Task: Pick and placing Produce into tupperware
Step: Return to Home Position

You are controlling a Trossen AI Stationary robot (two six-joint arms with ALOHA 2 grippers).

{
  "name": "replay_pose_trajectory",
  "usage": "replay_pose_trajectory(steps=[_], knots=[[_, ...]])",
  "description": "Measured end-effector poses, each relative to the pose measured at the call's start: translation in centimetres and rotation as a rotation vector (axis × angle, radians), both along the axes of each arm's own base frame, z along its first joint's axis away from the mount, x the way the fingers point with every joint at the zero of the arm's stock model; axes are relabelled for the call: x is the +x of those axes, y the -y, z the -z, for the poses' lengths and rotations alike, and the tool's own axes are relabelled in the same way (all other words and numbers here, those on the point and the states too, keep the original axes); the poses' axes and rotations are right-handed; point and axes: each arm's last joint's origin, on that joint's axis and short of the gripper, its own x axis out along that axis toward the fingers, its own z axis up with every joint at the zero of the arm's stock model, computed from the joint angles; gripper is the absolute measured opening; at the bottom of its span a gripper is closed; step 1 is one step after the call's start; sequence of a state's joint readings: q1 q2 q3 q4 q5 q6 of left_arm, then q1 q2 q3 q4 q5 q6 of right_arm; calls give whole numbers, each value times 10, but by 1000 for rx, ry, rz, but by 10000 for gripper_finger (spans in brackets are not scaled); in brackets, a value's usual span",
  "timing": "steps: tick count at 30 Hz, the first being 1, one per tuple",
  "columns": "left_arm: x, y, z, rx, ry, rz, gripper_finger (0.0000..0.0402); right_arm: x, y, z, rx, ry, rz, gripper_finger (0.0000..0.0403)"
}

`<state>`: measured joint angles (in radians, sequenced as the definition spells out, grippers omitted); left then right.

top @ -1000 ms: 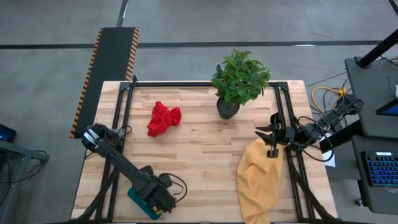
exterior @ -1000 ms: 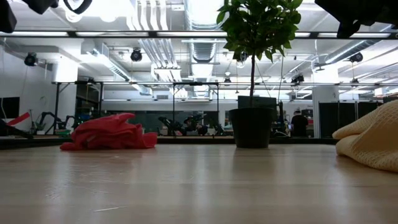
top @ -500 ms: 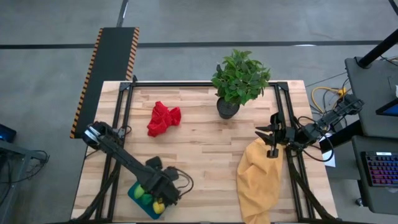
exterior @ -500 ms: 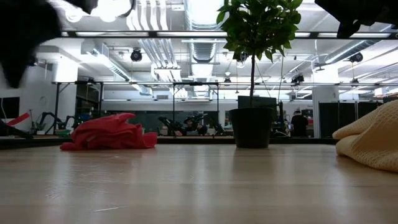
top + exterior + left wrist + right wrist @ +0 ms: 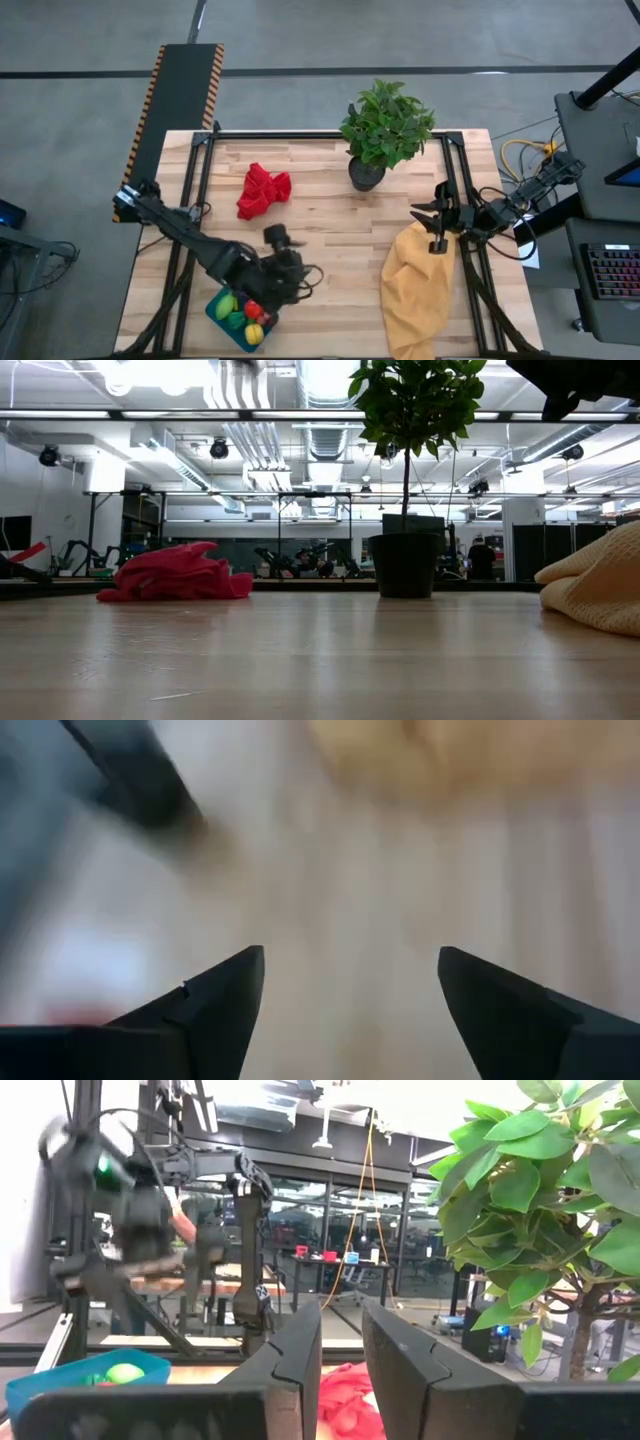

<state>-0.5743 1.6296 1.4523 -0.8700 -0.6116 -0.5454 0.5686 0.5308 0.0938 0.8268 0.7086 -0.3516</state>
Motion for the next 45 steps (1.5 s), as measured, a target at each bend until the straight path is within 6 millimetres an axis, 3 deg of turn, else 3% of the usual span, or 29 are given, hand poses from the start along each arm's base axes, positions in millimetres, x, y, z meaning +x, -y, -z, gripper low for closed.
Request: replay_pose_trajectory(steps=[4, 7, 13, 18, 25, 31, 35, 40, 42, 45], knots=[[20, -2, -14, 334, 377, -41, 283, 0, 0, 0, -52, -10, 16, 68], [35, -8, -10, 478, 519, 128, 283, 0, 0, 0, -126, -23, 38, 68], [45, -60, -2, 328, 809, 378, 283, 0, 0, 0, -77, -14, 23, 68], [64, -117, 11, 53, 836, 519, 283, 0, 0, 0, -55, -11, 16, 68], [73, -169, 17, 134, 835, 462, 283, 0, 0, 1, -62, -17, 17, 68], [57, -191, 4, 191, 788, 433, 256, 0, 0, 1, -75, -20, 21, 68], [35, -190, -5, 170, 653, 441, 176, 0, 0, 1, -76, -20, 21, 68], [-2, -185, -26, 154, 604, 446, 35, 0, 0, 0, -115, -23, 34, 68], [-20, -184, -32, 168, 638, 439, 12, 0, 0, -1, -138, -17, 44, 68], [-52, -183, -34, 206, 667, 385, 9, -2, 1, -4, -144, 10, 55, 68]])
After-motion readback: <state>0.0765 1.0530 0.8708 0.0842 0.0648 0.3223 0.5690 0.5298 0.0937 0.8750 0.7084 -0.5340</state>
